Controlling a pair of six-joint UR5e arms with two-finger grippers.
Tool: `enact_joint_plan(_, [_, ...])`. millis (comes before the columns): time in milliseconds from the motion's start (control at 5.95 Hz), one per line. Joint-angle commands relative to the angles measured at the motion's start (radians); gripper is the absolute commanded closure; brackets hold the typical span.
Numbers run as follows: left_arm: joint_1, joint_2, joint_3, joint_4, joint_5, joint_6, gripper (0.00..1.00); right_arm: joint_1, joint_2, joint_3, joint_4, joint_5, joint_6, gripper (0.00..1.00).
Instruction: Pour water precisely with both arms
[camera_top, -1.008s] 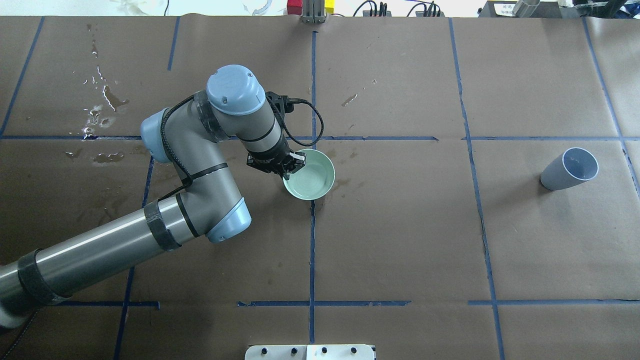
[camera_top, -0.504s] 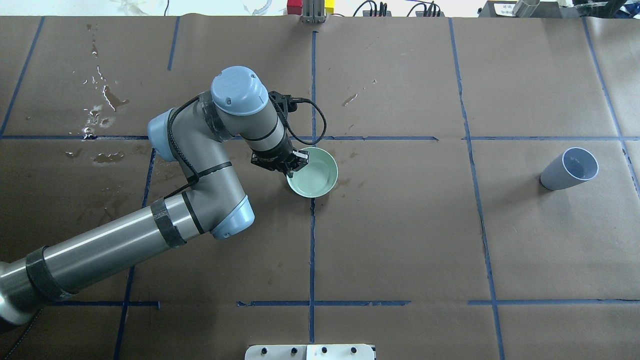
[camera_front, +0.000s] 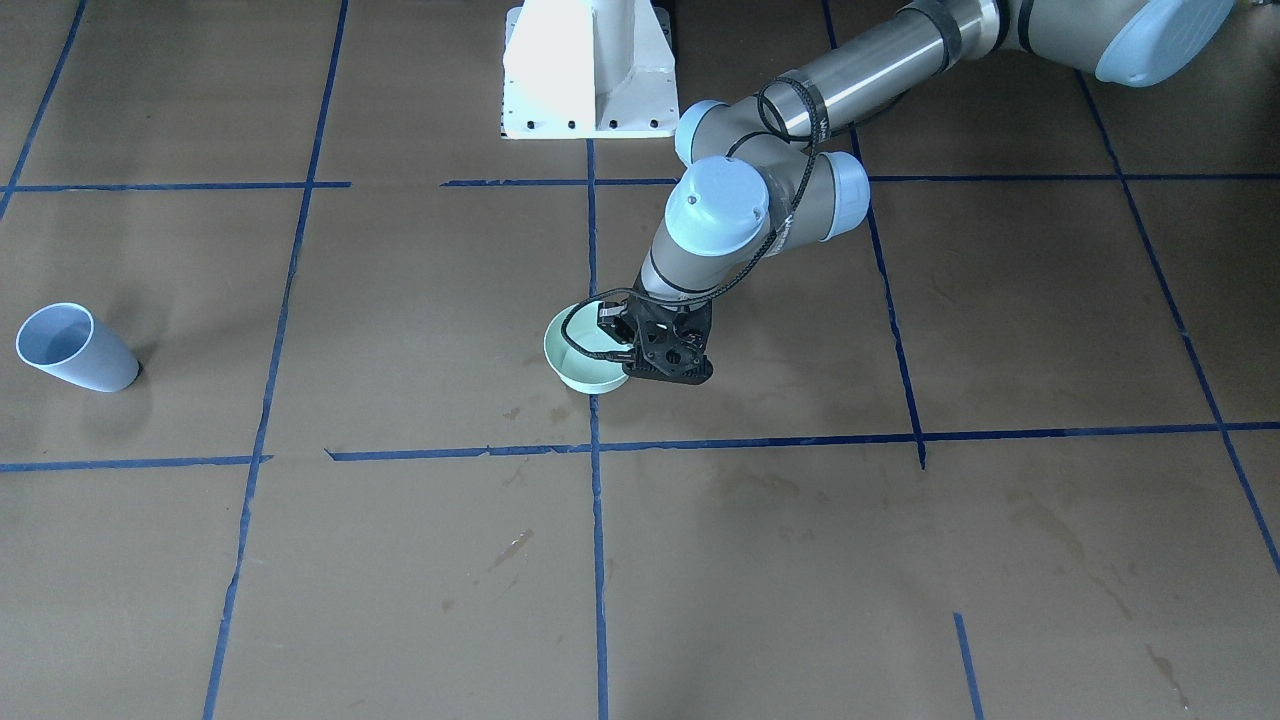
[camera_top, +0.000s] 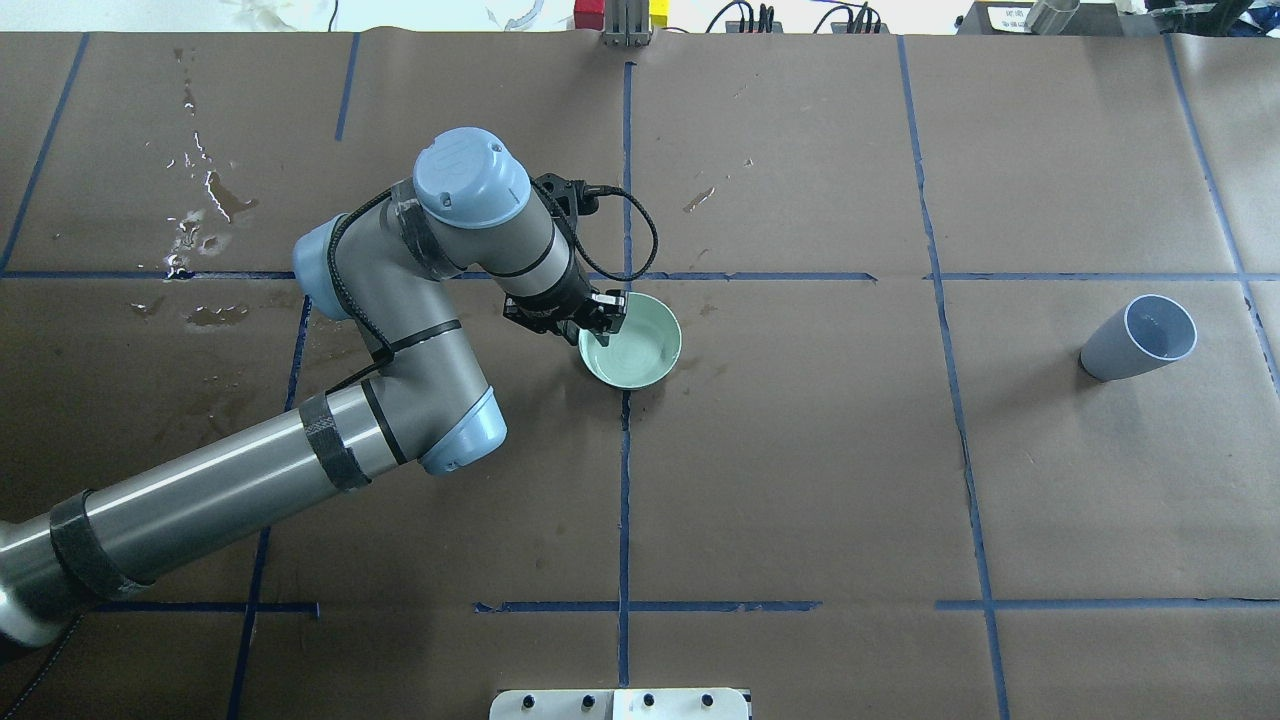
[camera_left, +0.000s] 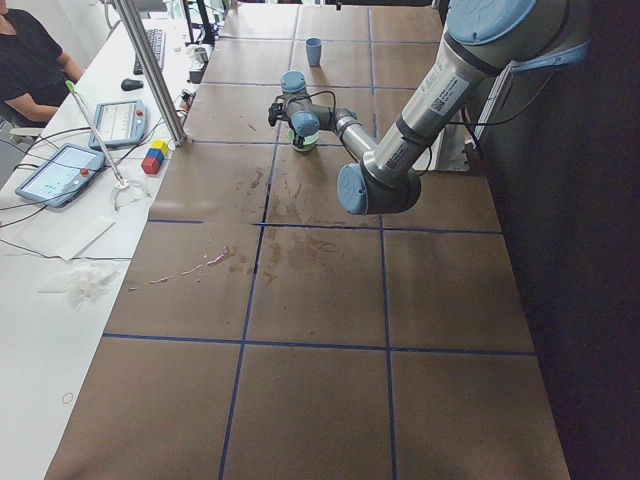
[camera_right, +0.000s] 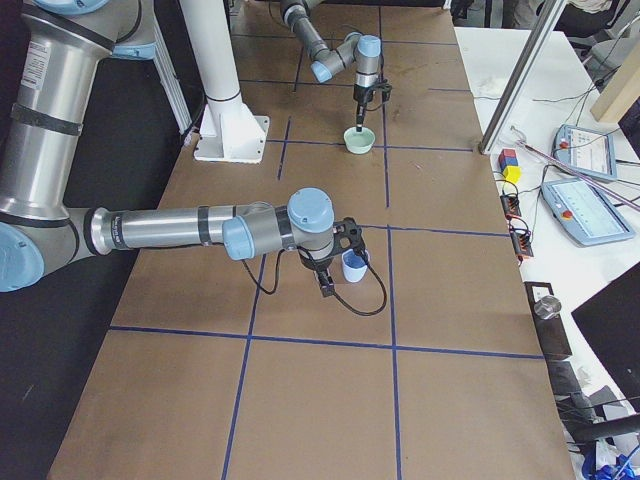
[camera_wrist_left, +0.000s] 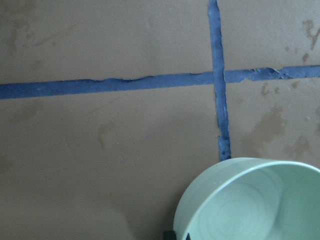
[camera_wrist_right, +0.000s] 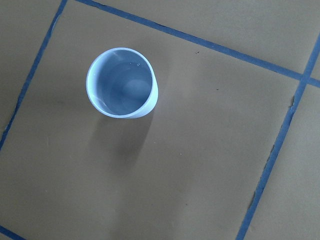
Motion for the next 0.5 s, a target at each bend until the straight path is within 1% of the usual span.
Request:
enact_joint_plan(0, [-0.008, 0.040, -0.062, -0.108, -0.006, -0.156, 0.00, -0.004, 0.001, 0.004, 0.053, -0.002, 0.147, 0.00])
enact_joint_plan(168, [-0.008, 0.114, -0.151, -0.109, -0.006, -0.168, 0.00, -0.027, -0.015, 0.002, 0.225, -0.005, 0.338, 0.00])
enact_joint_plan(336, [-0.011, 0.183, -0.229, -0.109, -0.006, -0.168, 0.00, -0.076, -0.074, 0.001, 0.418, -0.020, 0.407, 0.00])
